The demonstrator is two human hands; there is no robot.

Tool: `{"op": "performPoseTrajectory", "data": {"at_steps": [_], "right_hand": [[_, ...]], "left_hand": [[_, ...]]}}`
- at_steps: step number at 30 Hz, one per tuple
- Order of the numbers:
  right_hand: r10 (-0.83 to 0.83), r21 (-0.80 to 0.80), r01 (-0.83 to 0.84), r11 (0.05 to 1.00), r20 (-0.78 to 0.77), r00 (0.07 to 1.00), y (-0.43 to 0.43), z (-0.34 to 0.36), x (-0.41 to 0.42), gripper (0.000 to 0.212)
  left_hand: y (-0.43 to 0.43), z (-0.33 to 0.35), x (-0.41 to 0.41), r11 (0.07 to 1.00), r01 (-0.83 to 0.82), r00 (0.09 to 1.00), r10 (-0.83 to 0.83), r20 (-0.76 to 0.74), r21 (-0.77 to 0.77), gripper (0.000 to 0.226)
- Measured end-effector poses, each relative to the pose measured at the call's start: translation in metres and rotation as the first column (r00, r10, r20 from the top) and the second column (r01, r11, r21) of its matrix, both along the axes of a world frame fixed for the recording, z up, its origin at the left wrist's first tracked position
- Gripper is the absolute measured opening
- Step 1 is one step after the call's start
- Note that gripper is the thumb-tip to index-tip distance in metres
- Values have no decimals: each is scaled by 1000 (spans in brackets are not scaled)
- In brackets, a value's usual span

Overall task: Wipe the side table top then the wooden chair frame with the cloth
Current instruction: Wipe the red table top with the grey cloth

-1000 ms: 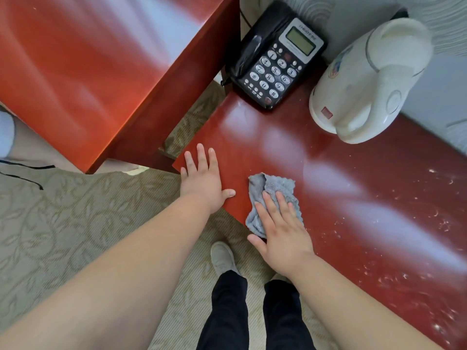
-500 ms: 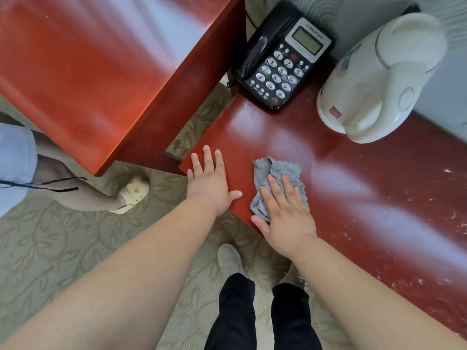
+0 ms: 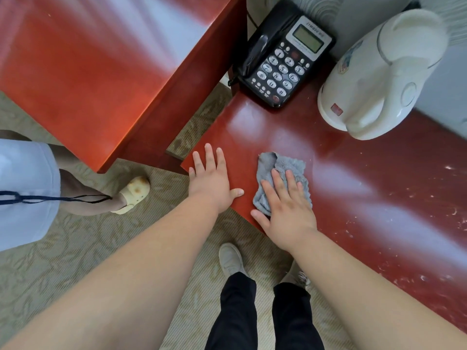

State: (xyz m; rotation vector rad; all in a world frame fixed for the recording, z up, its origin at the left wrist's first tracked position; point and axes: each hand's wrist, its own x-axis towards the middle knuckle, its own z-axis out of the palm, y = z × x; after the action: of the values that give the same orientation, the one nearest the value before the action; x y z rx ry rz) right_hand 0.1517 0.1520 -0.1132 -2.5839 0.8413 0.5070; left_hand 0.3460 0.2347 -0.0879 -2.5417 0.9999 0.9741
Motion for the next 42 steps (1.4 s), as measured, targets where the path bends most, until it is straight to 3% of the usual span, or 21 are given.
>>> {"op": "performPoseTrajectory", "data": {"at_steps": [5, 9, 14, 18, 23, 26, 31, 39, 42], "right_hand": [[5, 15, -5, 1000, -7, 1000, -18, 0, 41, 85], [19, -34, -18, 999, 9, 1000, 6, -2, -17, 85], [24, -15, -25, 1000, -90, 996, 14, 1, -57, 87], [-19, -92, 21, 996, 24, 1000, -25, 3, -13, 92], [54, -50, -58, 997, -87, 995, -61, -7, 13, 94], [85, -57, -85, 995, 3, 996, -42, -8, -12, 94], [198, -94, -193, 977, 47, 979, -18, -21, -57, 88], [-127, -138, 136, 981, 74, 989, -79, -23, 3, 90], [-175, -100, 186, 977, 115, 978, -66, -20, -8, 88]], "left_hand": [[2, -2, 1, 1000, 2, 1000, -2, 1, -7, 127], [0, 0, 0, 1000, -2, 1000, 2, -11, 5, 126], [1, 0, -3, 999, -38, 999, 37, -39, -10, 125], [4, -3, -1, 992, 25, 999, -30, -32, -125, 123], [-2, -12, 8, 916, 319, 943, -332, -14, -242, 96], [-13, -19, 4, 909, 297, 953, -304, 23, -294, 75], [-46, -31, -19, 904, 303, 952, -273, 136, -301, 69], [-55, -49, -40, 898, 326, 931, -250, 265, -297, 73], [-55, -52, -39, 895, 339, 924, -259, 281, -291, 74]]}}
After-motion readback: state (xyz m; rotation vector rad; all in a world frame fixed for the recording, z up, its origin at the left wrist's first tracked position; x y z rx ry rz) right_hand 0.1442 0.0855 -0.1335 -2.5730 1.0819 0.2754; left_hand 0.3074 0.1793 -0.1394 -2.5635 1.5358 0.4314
